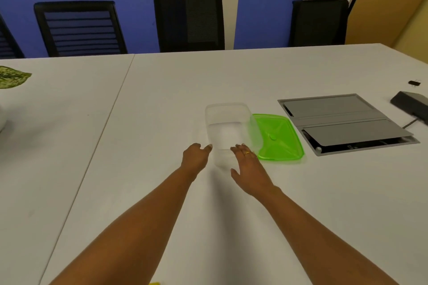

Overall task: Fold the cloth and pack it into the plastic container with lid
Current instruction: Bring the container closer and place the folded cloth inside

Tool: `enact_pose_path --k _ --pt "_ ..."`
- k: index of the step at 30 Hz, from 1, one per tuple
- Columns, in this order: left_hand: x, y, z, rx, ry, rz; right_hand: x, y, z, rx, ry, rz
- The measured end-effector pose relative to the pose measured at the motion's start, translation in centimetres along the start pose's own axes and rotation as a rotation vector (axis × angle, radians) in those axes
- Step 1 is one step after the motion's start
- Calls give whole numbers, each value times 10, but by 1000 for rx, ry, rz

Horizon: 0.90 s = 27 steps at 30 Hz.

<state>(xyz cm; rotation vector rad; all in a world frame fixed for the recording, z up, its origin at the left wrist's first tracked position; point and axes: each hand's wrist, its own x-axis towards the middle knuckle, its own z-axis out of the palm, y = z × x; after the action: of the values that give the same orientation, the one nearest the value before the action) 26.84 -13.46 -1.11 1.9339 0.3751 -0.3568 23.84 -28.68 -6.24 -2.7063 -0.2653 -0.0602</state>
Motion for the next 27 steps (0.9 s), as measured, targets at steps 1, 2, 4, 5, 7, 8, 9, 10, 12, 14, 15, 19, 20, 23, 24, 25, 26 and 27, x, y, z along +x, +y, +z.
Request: enact_pose_path --k 1,2,4,5,7,8,9,10,12,14,15,19,20,23,24,25,26,27 --pt "2 3 5 -7 -1 -6 -2 1 2 15 15 -19" --pt "6 6 11 -23 -4 -12 -2 4 3 6 63 -34" --pt "11 10 18 -68 2 -28 -2 11 4 -70 302 -26" --pt "12 13 20 -97 3 -32 -2 16 4 -79 449 16" --pt "18 14 22 -151 1 -50 1 29 2 -28 665 162" --pt "18 15 21 -180 0 -57 3 36 1 23 684 266" --pt "20 16 22 -203 -2 -61 4 45 1 84 627 377" --pt "22 16 24 -197 -12 -60 5 54 2 127 512 471" --pt "22 16 26 -174 7 -64 4 69 7 105 244 526" --pt "25 15 30 -199 -4 -68 0 79 12 -18 21 476" --pt "26 15 30 -225 -10 -65 -2 82 14 -89 -33 444" --pt "25 11 28 -314 -10 -69 -6 91 16 -232 72 336" --pt "23 9 27 -327 -6 -73 -8 93 18 -230 107 317" --pt "10 3 22 -341 -9 -85 -18 95 17 -228 141 306" --pt "7 0 21 -348 -7 -93 -22 95 17 -231 143 298" --pt "0 -3 18 -355 -5 -103 -29 93 15 -246 135 288" --pt "-3 -5 17 -357 -1 -115 -33 95 17 -268 132 268" --pt "-8 -8 16 -359 1 -121 -37 96 17 -274 117 255"
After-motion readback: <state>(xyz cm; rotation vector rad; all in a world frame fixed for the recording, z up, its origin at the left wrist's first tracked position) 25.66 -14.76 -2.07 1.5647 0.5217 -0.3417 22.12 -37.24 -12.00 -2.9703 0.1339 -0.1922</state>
